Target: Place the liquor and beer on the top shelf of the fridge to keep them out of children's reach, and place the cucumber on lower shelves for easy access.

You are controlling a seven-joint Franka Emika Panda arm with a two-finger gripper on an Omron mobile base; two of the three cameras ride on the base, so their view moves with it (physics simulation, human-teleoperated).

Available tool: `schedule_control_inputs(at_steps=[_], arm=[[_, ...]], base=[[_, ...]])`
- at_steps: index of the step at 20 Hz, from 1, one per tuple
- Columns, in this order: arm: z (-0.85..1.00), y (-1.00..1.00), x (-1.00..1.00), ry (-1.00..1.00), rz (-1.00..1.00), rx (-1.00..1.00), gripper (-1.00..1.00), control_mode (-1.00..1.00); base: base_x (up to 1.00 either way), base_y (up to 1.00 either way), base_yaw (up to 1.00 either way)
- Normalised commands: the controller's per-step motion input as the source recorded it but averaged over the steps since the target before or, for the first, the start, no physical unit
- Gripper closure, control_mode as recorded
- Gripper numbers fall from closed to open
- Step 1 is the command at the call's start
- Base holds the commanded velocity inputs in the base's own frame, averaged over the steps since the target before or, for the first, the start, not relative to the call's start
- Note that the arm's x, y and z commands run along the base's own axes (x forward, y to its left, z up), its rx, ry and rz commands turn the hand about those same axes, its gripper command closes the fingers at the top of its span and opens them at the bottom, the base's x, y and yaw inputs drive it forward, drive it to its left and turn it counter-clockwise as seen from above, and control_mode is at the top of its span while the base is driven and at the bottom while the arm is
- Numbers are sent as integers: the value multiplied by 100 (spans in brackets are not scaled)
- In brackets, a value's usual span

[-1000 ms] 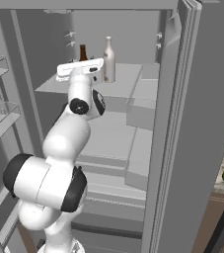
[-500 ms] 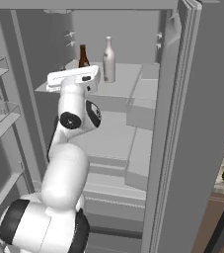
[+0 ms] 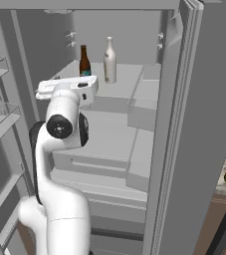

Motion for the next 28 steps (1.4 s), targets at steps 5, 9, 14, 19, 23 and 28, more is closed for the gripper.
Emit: schedule_control_inputs(at_steps=[5,9,14,19,23,28], arm=[[7,-23,-75,30,0,-2,-100,-100],[-21,-6,-53,30,0,-8,-100,-100],[-50,0,-39,27,0,-12,-100,-100],[-59,0,-23,18,0,-12,-100,-100],[-66,0,-18,12,0,-11,-100,-100],[-52,0,-10,3,-1,-6,-100,-100]], base=[[0,0,0],[0,0,0],[0,0,0],[0,0,0],[0,0,0],[0,0,0]])
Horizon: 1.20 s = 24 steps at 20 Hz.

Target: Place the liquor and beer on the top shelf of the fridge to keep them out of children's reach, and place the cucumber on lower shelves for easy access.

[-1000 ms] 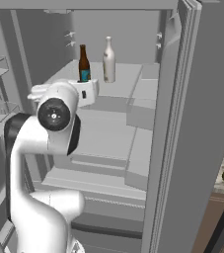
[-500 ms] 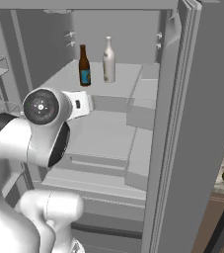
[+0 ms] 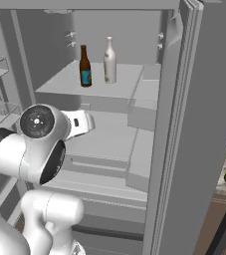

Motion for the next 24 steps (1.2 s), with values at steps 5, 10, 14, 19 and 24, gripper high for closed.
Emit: schedule_control_inputs(at_steps=[5,10,14,19,24], arm=[[-10,0,0,-2,-3,0,-100,-100],[0,10,2,-1,-1,0,-100,-100],[0,1,-3,0,-6,0,-100,-100],[0,0,0,0,0,0,-100,100],[0,0,0,0,0,0,-100,100]], base=[[0,0,0],[0,0,0],[0,0,0],[-50,-8,-8],[-89,-18,-9]])
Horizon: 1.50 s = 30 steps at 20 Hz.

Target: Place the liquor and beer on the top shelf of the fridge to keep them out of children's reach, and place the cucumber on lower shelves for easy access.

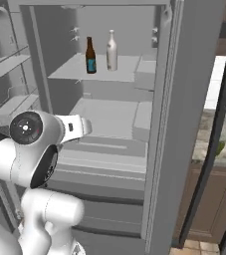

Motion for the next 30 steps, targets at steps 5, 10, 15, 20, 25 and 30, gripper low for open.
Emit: schedule_control_inputs(at_steps=[5,10,15,20,25,30], arm=[[0,0,0,0,0,0,-100,100],[0,0,0,0,0,0,-100,100],[0,0,0,0,0,0,-100,100],[0,0,0,0,0,0,-100,100],[0,0,0,0,0,0,-100,100],[0,0,0,0,0,0,-100,100]], base=[[-89,-25,-10],[-34,-59,-36],[0,-72,-55],[0,-67,-62],[2,-65,-60],[34,-63,-27]])
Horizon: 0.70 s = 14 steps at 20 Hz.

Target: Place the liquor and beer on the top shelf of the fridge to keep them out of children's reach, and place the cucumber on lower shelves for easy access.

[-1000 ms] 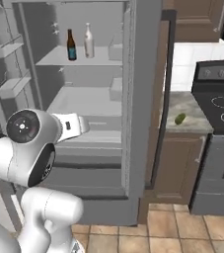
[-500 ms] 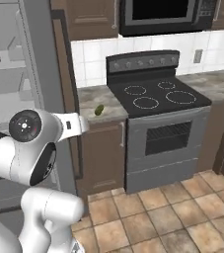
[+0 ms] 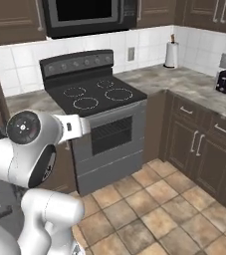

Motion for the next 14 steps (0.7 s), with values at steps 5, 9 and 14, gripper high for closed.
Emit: schedule_control_inputs(at_steps=[5,9,14], arm=[[0,0,0,0,0,0,-100,100],[0,0,0,0,0,0,-100,100],[0,0,0,0,0,0,-100,100]], base=[[69,-49,9],[76,-33,38],[65,-19,57]])
